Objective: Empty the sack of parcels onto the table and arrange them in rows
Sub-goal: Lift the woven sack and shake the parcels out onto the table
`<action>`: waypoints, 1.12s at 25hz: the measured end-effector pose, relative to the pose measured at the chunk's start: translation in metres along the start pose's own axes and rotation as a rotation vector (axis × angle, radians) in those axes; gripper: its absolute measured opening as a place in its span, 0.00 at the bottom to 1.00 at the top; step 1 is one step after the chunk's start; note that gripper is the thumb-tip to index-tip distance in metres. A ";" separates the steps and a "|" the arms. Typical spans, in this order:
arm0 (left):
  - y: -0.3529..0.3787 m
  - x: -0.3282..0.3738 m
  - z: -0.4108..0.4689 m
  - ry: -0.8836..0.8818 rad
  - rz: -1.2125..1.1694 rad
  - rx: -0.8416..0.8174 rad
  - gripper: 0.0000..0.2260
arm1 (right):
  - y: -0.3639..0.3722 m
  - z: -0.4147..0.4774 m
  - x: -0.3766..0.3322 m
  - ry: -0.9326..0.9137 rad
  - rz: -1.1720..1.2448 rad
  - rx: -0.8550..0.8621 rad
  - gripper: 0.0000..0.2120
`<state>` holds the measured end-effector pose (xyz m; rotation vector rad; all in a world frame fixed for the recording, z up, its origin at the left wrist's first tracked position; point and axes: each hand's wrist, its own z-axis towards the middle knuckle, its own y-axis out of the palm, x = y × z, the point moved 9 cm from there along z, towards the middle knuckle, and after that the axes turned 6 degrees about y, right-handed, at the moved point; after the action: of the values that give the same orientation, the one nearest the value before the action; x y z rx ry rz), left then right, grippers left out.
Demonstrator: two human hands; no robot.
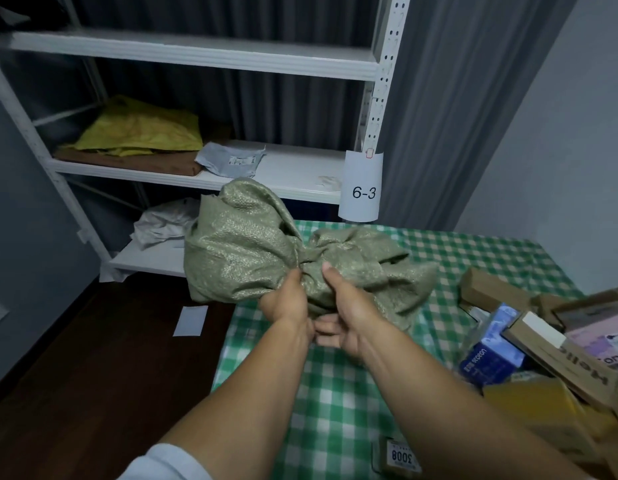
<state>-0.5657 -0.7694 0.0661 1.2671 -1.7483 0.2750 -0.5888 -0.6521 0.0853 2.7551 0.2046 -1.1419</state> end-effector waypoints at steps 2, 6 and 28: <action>0.000 -0.014 -0.006 -0.044 0.018 -0.008 0.09 | 0.005 0.011 0.001 0.046 0.057 -0.023 0.27; 0.001 -0.055 0.006 -0.171 0.122 -0.044 0.07 | -0.014 0.039 0.021 0.078 0.194 0.097 0.16; 0.108 -0.049 0.133 -0.057 0.137 -0.332 0.17 | -0.086 0.178 -0.088 -0.189 0.327 0.204 0.24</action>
<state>-0.7266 -0.7757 -0.0101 0.9262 -1.8431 0.0237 -0.7894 -0.6082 0.0157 2.6837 -0.3907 -1.3800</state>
